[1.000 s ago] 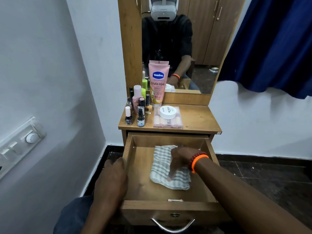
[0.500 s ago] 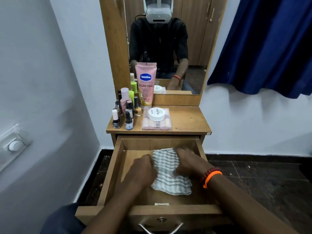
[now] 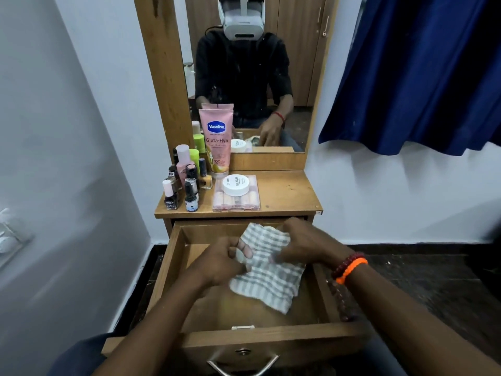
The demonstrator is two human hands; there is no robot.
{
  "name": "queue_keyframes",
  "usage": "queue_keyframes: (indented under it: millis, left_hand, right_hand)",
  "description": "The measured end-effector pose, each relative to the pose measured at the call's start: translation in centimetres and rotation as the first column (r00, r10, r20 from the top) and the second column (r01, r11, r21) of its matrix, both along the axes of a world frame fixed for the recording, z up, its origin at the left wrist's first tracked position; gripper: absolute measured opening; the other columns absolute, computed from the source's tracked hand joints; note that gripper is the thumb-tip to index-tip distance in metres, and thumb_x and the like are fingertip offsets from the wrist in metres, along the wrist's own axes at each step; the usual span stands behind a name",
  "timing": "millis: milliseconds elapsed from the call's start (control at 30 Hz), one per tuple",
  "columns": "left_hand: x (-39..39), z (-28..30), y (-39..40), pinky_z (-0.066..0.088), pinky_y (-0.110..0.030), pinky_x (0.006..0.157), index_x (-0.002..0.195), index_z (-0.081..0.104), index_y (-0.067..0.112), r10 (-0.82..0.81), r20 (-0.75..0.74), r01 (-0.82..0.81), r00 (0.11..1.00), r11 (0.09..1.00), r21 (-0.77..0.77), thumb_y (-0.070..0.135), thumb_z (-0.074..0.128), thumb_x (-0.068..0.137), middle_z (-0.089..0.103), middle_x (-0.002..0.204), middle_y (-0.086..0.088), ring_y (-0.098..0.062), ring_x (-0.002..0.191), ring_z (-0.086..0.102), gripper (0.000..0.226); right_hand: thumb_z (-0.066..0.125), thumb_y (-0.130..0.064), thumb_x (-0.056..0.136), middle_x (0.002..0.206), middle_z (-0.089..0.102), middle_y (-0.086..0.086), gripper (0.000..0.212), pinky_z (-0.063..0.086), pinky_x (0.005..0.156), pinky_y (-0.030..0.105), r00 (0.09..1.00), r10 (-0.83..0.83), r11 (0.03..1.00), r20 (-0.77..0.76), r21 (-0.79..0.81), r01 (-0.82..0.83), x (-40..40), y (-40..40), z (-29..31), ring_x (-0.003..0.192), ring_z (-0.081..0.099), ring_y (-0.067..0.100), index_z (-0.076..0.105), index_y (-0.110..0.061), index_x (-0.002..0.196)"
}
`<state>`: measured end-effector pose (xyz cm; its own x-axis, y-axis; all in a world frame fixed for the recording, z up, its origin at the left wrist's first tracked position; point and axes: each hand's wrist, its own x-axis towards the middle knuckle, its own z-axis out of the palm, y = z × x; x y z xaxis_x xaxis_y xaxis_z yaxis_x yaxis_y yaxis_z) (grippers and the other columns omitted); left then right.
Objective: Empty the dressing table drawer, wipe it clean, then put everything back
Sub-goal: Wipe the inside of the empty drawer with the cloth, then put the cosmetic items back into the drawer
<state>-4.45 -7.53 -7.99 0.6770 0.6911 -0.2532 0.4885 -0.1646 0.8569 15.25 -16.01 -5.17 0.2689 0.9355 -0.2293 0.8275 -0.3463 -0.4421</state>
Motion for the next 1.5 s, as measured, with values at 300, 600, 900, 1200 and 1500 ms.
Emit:
queue_keyframes:
  millis: [300, 600, 900, 1200, 1500]
  left_hand:
    - [-0.5, -1.1, -2.2, 0.061, -0.035, 0.072, 0.106, 0.059, 0.02, -0.12, -0.275, 0.131, 0.954, 0.991, 0.024, 0.0, 0.078, 0.077, 0.06, 0.119, -0.005, -0.025, 0.099, 0.067, 0.039]
    - [3.3, -2.4, -4.2, 0.051, -0.028, 0.073, 0.117, 0.056, 0.019, -0.221, -0.497, 0.338, 0.839, 0.928, 0.158, 0.017, 0.086, 0.074, 0.061, 0.123, -0.003, -0.02, 0.097, 0.065, 0.052]
    - [3.5, 4.7, -2.5, 0.053, -0.025, 0.068, 0.105, 0.059, 0.023, -0.118, -0.124, 0.157, 0.985, 0.913, 0.376, 0.016, 0.087, 0.072, 0.059, 0.097, 0.014, -0.008, 0.085, 0.06, 0.044]
    - [11.2, 11.5, 1.5, 0.064, -0.045, 0.07, 0.116, 0.054, 0.012, -0.016, 0.192, -0.003, 0.981, 0.995, 0.098, 0.002, 0.078, 0.082, 0.065, 0.108, -0.011, -0.026, 0.09, 0.073, 0.043]
    - [17.0, 6.9, 5.6, 0.063, -0.042, 0.075, 0.118, 0.057, 0.017, 0.177, -0.047, -0.15, 0.983, 0.924, 0.353, 0.013, 0.08, 0.08, 0.064, 0.111, -0.011, -0.027, 0.09, 0.071, 0.044]
  right_hand:
    - [0.082, -0.003, 0.076, 0.116, 0.072, 0.015, 0.044, 0.06, 0.081, 0.038, 0.94, 0.28, 0.935, 0.195, -0.279, -0.221, -2.6, 0.1, -1.1, 0.102, 0.07, 0.033, 0.068, -0.007, 0.117]
    - [0.05, -0.001, 0.097, 0.104, 0.071, 0.008, 0.023, 0.024, 0.122, 0.053, 0.539, 0.449, 0.883, 0.713, -0.26, -0.391, -2.8, -2.3, -3.6, 0.095, 0.07, 0.027, 0.064, -0.012, 0.111]
    - [0.085, -0.01, 0.075, 0.093, 0.067, -0.003, 0.026, 0.054, 0.068, 0.033, 0.946, 0.199, 0.98, 0.257, -0.026, -0.199, 3.6, -2.1, 8.1, 0.086, 0.065, 0.02, 0.065, -0.022, 0.087]
    - [0.075, 0.005, 0.086, 0.118, 0.075, 0.021, 0.034, 0.057, 0.099, 0.052, 0.813, -0.056, 0.926, -0.579, 0.274, 0.259, 14.4, 1.3, 11.0, 0.112, 0.072, 0.035, 0.07, 0.005, 0.12]
    - [0.079, 0.008, 0.082, 0.103, 0.076, 0.022, 0.014, 0.063, 0.076, 0.037, 0.599, -0.315, 0.739, -0.736, 0.206, 0.642, 15.3, 6.7, 3.9, 0.089, 0.075, 0.03, 0.071, 0.002, 0.092]
